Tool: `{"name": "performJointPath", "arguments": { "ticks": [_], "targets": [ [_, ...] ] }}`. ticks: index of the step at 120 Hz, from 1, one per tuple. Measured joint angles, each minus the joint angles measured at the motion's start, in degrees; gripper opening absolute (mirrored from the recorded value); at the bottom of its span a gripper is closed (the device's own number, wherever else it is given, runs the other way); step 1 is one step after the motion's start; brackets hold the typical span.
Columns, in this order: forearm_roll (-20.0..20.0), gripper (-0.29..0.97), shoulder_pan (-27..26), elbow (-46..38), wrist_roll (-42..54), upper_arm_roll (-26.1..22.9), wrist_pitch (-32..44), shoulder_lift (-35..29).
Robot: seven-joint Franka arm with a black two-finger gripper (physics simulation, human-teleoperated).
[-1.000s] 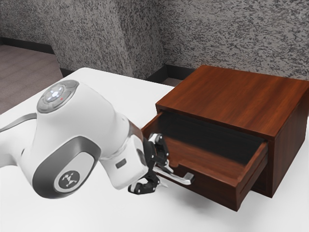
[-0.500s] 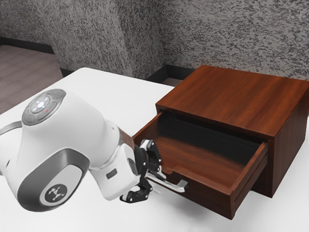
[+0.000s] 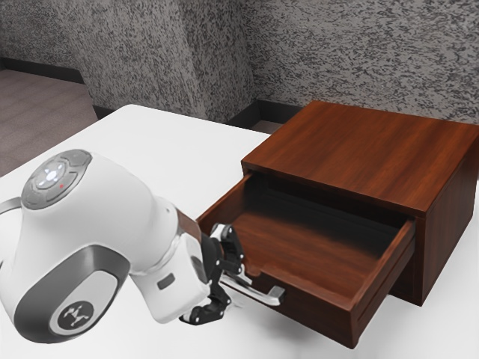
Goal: Pull the drawer handle with one arm to open the drawer
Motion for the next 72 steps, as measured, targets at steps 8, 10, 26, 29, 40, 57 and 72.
{"name": "performJointPath", "arguments": {
  "ticks": [8, 10, 26, 29, 40, 57, 72],
  "targets": [
    [0.0, 0.14, 0.0, -0.1, -0.1, 0.0, 0.0, -0.1],
    [-0.1, 0.14, 0.0, -0.1, -0.2, 0.0, 0.0, -0.1],
    [-0.3, 0.24, 0.0, -0.1, -0.4, -0.1, 0.0, -0.2],
    [-0.3, 0.25, 0.0, -0.1, -0.4, -0.1, 0.0, -0.2],
    [-0.3, 0.3, 0.0, -0.1, -0.5, -0.1, -0.1, -0.9],
    [-0.5, 0.39, 0.1, 2.5, -0.7, -0.4, -1.2, -2.7],
    [1.9, 0.52, 5.9, 22.5, -5.7, -0.3, -12.6, 2.5]
  ]
}}
